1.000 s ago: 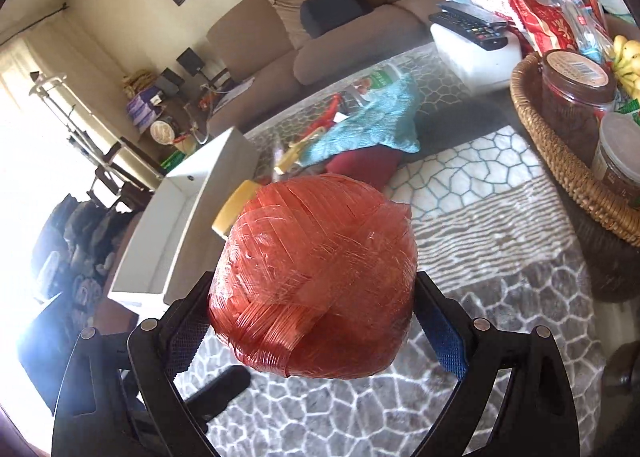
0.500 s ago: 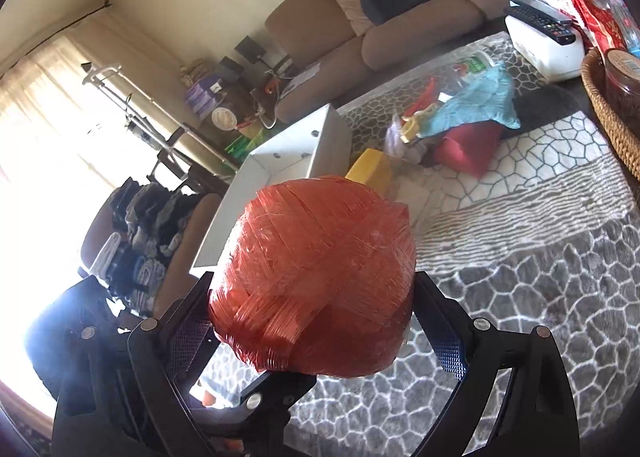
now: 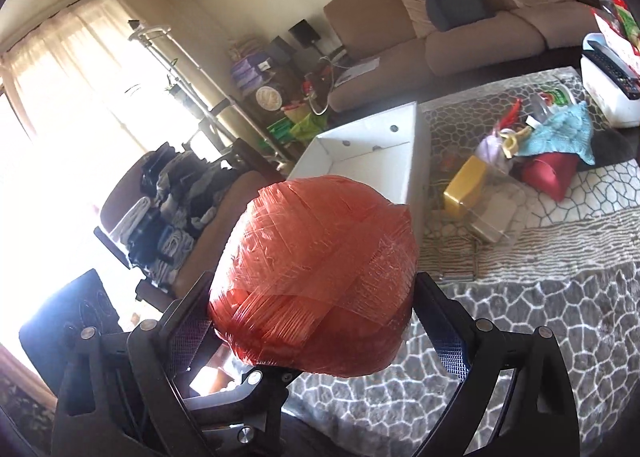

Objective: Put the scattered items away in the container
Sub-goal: 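Carry the red twine ball with the right gripper into the white box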

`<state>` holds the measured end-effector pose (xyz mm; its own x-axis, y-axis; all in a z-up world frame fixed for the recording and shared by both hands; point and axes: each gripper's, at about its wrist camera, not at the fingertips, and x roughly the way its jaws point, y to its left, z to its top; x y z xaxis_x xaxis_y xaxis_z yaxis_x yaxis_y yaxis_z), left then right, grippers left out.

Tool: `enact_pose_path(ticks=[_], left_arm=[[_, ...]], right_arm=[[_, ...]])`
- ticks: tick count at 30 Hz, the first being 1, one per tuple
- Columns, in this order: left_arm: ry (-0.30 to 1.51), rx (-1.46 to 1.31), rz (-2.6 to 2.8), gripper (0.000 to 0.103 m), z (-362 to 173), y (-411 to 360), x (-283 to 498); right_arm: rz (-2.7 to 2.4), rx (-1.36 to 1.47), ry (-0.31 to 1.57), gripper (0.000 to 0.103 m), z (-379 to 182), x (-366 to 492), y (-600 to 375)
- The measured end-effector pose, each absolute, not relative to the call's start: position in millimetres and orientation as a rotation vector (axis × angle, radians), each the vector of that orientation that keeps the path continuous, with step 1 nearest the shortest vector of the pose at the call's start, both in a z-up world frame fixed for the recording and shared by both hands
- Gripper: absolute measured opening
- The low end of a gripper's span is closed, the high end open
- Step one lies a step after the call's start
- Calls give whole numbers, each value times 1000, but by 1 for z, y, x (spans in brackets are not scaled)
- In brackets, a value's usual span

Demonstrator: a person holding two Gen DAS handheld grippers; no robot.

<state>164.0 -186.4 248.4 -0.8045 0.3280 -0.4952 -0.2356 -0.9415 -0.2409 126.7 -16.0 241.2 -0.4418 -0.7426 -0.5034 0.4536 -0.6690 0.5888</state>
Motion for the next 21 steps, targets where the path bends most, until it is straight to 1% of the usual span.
enact_pose_path(ticks=[3,8,12,15,18,21], left_arm=[[-308,-734,2699,56,258,-224,166],[-305,-697,2693,56,263,-265,165],[-265,-719,2717,55,255,-269,166],[-216,-761,2728,53,245,-258,162],[-207,-785,2732,53,240,-248,158],[-210,-800,2727,52,242,-248,144]], right_arm=[[-2012,1000,-566,101,244,121,-29],[-1722,1092,-779,101,229,104,-50],[-1569,1171,-904,102,206,94,-62],[-1591,1174,-917,101,199,93,-62],[-1691,1156,-816,99,206,94,-63],[-1754,1136,-727,98,216,93,-67]])
